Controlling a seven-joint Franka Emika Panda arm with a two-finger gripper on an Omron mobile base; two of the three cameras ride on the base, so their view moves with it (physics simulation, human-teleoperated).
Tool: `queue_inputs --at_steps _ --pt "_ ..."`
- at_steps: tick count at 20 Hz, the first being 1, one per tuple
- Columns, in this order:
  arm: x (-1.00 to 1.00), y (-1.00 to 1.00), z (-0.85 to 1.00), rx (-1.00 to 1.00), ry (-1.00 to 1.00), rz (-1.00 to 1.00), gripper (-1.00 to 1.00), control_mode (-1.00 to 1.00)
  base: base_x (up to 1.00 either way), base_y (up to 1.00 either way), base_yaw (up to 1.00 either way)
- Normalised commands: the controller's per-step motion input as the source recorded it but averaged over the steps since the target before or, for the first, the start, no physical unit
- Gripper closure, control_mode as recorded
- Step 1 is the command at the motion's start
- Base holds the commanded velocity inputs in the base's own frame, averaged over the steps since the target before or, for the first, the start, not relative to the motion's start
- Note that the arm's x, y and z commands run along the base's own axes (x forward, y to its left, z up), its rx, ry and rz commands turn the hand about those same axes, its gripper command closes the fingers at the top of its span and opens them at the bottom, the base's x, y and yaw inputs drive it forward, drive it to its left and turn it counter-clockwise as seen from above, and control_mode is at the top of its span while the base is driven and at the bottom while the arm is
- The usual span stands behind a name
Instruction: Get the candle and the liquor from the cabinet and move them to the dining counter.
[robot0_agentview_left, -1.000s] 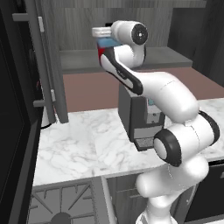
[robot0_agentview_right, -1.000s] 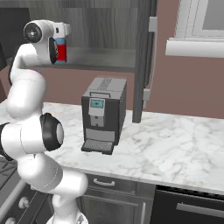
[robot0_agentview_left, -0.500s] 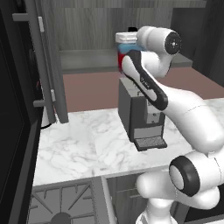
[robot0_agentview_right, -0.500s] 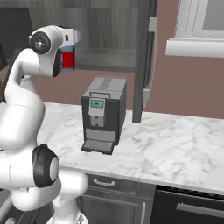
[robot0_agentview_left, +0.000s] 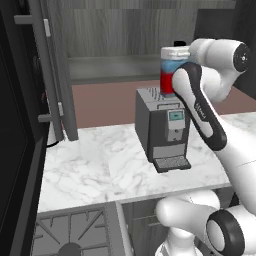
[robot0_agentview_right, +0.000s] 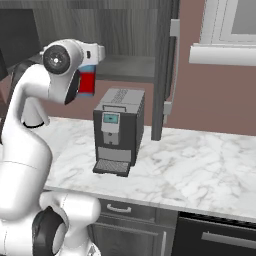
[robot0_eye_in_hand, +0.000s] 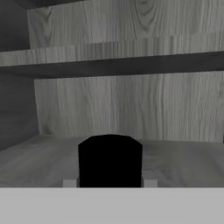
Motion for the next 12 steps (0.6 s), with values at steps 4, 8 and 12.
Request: queue_inputs --at_steps 4,8,12 --pt "-0.94 -0.11 -0.03 0.0 0.13 -0.08 1.0 -1.0 0.0 0.0 0.0" --pt "-0.83 0.01 -0.1 0.0 0.13 -0.17 1.0 -1.0 0.0 0.0 0.0" --pt "-0.74 0.05 -0.13 0.0 0.11 -0.18 1.0 -1.0 0.0 0.0 0.0"
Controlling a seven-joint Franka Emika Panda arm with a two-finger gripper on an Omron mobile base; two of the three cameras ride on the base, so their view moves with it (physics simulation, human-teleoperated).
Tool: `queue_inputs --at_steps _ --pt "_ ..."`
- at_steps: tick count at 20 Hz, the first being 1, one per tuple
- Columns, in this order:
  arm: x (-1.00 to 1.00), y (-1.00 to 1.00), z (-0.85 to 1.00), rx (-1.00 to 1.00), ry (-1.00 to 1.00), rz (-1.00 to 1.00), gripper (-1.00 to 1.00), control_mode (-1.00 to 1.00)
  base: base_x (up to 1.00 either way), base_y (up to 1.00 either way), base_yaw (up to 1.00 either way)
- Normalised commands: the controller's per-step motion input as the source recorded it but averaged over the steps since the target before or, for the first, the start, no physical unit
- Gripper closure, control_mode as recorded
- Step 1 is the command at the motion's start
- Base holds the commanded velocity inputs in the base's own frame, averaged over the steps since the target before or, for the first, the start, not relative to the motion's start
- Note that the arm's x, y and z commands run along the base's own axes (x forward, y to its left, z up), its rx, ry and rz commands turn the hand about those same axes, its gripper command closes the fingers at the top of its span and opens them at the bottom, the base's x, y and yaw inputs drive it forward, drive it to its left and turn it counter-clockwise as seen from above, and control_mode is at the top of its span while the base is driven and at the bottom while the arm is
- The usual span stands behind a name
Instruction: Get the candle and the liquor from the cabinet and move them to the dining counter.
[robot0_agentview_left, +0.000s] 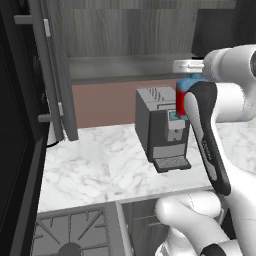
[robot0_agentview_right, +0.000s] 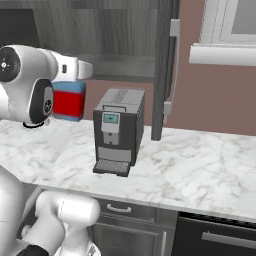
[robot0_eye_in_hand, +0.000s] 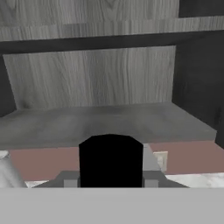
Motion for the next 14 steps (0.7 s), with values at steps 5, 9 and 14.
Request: queue_inputs --at_steps 5,9,14 --pt "-0.57 0.0 -0.05 0.0 0.09 -0.1 1.0 -1.0 0.0 0.0 0.0" --pt "-0.41 0.0 0.0 0.0 0.03 0.0 1.0 -1.0 0.0 0.0 0.0" --pt "-0.56 0.0 0.0 -0.02 -0.01 0.0 1.0 -1.0 0.0 0.0 0.0"
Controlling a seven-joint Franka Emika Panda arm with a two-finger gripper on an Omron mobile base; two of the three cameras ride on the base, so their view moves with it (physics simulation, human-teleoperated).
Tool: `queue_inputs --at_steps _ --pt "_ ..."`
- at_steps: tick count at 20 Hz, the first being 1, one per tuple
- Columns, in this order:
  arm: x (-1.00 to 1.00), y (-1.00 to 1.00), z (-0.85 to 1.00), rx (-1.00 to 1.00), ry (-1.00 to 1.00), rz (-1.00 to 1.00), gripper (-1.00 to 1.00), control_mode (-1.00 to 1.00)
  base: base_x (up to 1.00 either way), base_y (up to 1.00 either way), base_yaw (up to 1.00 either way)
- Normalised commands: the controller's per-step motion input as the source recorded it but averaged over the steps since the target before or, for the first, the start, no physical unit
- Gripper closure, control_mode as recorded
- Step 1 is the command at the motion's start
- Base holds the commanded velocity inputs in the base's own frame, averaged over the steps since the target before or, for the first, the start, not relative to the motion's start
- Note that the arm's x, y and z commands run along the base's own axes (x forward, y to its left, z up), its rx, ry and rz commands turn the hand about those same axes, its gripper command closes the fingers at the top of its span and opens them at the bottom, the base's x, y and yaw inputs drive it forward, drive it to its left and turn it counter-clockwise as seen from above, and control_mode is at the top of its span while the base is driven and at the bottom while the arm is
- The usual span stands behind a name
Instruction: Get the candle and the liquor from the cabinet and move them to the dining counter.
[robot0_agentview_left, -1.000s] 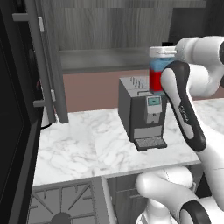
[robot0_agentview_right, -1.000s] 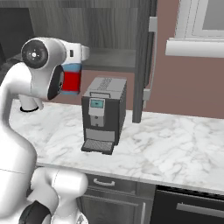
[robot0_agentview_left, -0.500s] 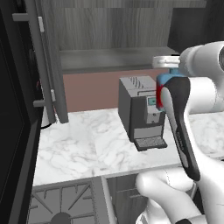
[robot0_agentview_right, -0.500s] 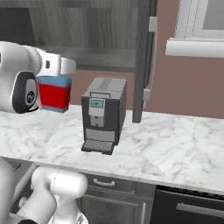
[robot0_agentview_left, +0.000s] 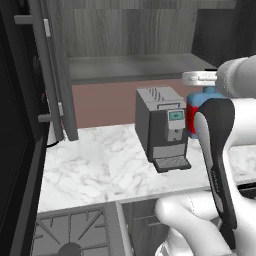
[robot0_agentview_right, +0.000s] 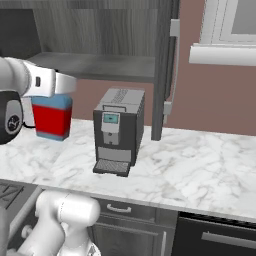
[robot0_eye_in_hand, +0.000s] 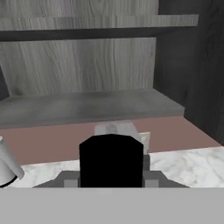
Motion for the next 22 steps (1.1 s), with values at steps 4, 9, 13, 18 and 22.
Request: queue_inputs --at_steps 4,9,13,18,22 --pt "-0.57 0.0 0.0 -0.04 -0.06 0.0 1.0 -1.0 0.0 0.0 0.0" --pt "-0.42 0.0 0.0 -0.01 0.0 0.0 1.0 -1.0 0.0 0.0 0.0" --pt "-0.22 0.0 0.0 0.0 0.0 0.0 1.0 -1.0 0.0 0.0 0.0" --pt "-0.06 0.02 0.0 0.0 0.0 0.0 1.0 -1.0 0.0 0.0 0.0" --pt "0.0 0.09 -0.01 0.0 0.0 0.0 1.0 -1.0 0.0 0.0 0.0"
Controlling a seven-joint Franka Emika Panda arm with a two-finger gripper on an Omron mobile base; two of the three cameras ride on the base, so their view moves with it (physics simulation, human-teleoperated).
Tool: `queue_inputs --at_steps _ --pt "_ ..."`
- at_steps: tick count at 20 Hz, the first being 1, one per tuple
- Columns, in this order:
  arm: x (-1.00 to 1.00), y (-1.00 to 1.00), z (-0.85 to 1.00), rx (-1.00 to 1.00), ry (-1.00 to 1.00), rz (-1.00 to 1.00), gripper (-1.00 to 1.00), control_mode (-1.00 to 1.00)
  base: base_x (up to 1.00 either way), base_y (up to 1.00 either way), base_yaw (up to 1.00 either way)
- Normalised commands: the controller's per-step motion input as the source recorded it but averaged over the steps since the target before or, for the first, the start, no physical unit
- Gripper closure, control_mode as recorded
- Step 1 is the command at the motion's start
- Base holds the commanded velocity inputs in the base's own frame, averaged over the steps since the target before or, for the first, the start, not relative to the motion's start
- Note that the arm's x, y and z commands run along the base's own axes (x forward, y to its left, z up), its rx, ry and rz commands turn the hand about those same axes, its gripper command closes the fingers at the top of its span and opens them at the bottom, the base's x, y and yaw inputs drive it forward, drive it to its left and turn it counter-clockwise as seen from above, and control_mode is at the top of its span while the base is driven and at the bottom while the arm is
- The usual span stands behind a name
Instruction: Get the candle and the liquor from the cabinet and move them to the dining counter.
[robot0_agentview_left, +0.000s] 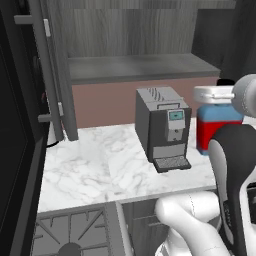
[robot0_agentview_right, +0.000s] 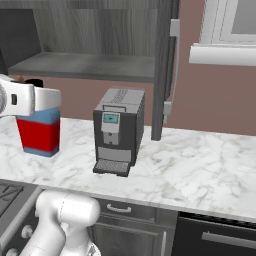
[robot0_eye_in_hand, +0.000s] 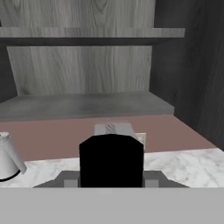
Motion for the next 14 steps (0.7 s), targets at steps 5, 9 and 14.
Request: queue_inputs --at_steps 5,9,14 --pt "0.0 0.03 -0.01 0.0 0.0 0.0 1.0 -1.0 0.0 0.0 0.0" --pt "0.0 0.0 0.0 0.0 0.0 0.0 1.0 1.0 -0.01 0.0 0.0" --pt "0.0 0.0 0.0 0.0 0.0 0.0 1.0 1.0 -0.48 -0.04 -0.08"
